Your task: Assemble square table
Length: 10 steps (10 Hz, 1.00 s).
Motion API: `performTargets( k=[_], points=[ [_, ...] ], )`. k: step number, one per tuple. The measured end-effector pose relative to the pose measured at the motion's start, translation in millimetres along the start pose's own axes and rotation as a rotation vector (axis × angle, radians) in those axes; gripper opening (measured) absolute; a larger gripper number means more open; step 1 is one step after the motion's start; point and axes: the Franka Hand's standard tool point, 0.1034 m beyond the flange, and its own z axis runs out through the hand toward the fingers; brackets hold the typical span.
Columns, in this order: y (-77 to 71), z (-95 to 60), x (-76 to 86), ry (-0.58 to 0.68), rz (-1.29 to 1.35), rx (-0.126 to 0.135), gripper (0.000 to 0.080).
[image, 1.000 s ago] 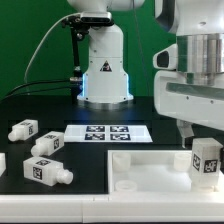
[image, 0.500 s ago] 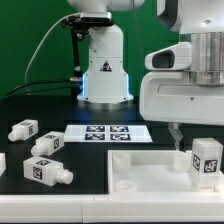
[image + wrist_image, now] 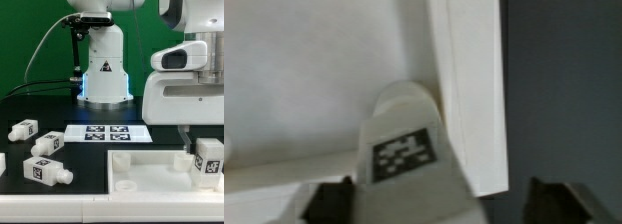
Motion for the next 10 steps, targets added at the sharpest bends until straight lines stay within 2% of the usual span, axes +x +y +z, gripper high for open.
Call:
performTargets(
  k=[1, 2, 5, 6, 7, 8, 10],
  points=[
    [1.9, 0.2, 0.1, -0.001, 0.068, -0.001, 0.0387],
    [3.7, 0.3, 0.3, 0.000, 0.149, -0.003, 0.0298],
    [1.6, 2.2, -4.6, 0.008, 0.615, -0.015, 0.0296],
    [-0.9, 3.2, -5.4, 0.003, 0.824, -0.007, 0.0296],
    [-2.5, 3.7, -3.2, -0.004, 1.045, 0.017, 0.0295],
    [0.2, 4.0, -0.6, -0.030, 1.226, 0.054, 0.0295],
    [-1.1, 4.4, -1.6, -0.038, 1.299, 0.057, 0.0295]
  ],
)
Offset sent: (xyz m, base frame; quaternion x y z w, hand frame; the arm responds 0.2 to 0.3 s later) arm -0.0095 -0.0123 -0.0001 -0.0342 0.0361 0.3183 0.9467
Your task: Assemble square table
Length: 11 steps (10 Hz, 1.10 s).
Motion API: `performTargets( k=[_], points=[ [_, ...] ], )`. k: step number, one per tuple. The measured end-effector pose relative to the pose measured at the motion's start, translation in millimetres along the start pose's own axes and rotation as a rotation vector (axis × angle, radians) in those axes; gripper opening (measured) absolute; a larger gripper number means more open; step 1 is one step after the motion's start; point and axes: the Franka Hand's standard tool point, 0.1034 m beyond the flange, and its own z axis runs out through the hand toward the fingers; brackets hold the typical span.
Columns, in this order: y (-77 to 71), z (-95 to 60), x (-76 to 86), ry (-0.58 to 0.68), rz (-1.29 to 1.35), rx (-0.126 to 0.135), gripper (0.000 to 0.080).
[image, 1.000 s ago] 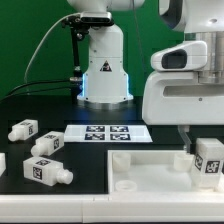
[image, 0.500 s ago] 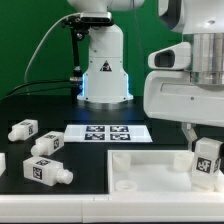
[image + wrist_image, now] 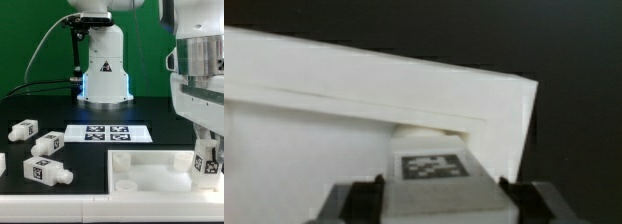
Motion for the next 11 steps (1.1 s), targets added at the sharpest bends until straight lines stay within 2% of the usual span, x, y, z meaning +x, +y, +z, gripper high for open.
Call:
performTargets(
  k=[1, 2, 3, 4, 5, 6, 8, 10, 11],
  points=[
    [0.1, 0.0, 0.4, -0.001, -0.031, -0.001, 0.0295],
    [-0.9, -0.3, 0.9, 0.004, -0.096, 0.005, 0.0395],
    [-5.6, -2.6, 3.5, 0.018, -0.326, 0.033, 0.0536],
    [-6.1, -4.3, 6.1, 0.023, -0.532, 0.036, 0.0536],
    [-5.8, -4.0, 8.9, 0.025, -0.625, 0.034, 0.0613],
    [-5.4, -3.3, 8.1, 0.025, -0.655, 0.032, 0.0642],
    [-5.3, -3.1, 9.2, 0.030, -0.780, 0.029, 0.0647],
    [-4.8, -2.1, 11.0, 0.060, -1.162, -0.002, 0.0649],
    [-4.4, 0.7, 14.6, 0.060, -1.242, -0.001, 0.0649]
  ],
)
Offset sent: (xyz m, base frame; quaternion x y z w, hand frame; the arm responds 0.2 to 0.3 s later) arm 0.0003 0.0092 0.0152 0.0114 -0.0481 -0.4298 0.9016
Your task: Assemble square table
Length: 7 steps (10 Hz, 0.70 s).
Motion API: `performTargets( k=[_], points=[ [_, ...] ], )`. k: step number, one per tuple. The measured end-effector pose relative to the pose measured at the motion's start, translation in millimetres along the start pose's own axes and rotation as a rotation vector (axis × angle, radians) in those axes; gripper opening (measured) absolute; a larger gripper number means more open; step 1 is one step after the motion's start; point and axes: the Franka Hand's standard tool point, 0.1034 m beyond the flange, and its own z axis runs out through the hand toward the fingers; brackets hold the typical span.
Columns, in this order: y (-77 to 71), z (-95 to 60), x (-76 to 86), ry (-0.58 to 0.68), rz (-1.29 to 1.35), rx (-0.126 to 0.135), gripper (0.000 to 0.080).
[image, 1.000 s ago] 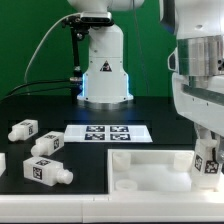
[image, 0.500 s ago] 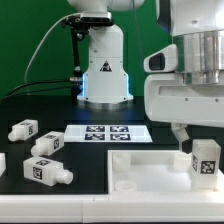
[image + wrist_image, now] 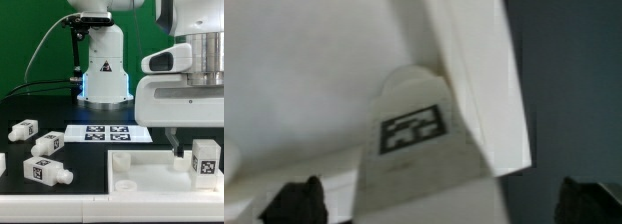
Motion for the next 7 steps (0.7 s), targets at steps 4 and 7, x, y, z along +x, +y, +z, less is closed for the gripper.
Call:
performTargets(
  k=[4, 7],
  points=[
    [1.6, 0.9, -0.1, -0.001, 0.153, -0.003, 0.0284],
    [4.3, 1.9, -0.5, -0.006, 0.647, -0.035, 0.0284]
  ],
)
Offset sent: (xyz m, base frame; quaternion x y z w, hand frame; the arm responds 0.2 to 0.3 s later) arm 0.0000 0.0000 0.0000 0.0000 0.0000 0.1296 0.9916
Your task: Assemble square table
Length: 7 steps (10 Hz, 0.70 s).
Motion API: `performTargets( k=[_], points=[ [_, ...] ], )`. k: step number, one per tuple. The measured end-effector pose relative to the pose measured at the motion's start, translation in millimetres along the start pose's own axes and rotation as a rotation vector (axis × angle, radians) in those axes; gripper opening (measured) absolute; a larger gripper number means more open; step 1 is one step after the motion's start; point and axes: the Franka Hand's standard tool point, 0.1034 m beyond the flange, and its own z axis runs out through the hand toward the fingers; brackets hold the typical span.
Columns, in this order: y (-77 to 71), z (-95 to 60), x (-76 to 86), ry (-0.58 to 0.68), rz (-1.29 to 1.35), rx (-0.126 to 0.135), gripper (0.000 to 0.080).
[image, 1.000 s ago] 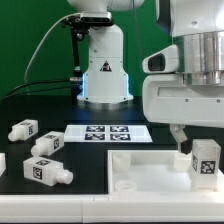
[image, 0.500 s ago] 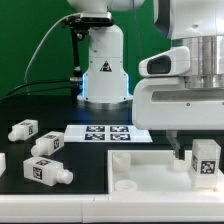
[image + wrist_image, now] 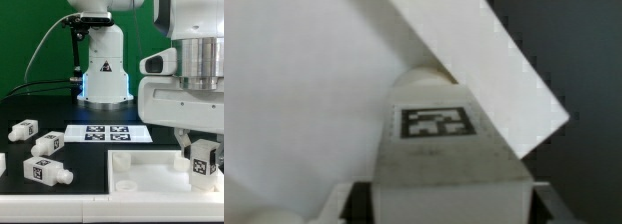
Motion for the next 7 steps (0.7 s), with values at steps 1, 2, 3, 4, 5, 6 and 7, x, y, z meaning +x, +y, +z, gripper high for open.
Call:
performTargets(
  k=[1, 2, 3, 4, 5, 6, 7],
  points=[
    [1.3, 0.2, -1.3, 0.010, 0.235, -0.014, 0.0284],
    [1.7, 0.1, -3.1, 0.014, 0.456, -0.018, 0.0284],
    [2.2, 0.1, -3.2, 0.002, 0.617, -0.015, 0.0284],
    [4.0, 0.8, -3.3, -0.005, 0.707, -0.010, 0.0285],
    [3.9, 0.7, -3.5, -0.006, 0.711, -0.011, 0.0285],
    [4.0, 0.7, -3.4, -0.006, 0.703, -0.010, 0.0285],
    [4.3, 0.9, -3.6, -0.003, 0.602, -0.013, 0.0285]
  ],
)
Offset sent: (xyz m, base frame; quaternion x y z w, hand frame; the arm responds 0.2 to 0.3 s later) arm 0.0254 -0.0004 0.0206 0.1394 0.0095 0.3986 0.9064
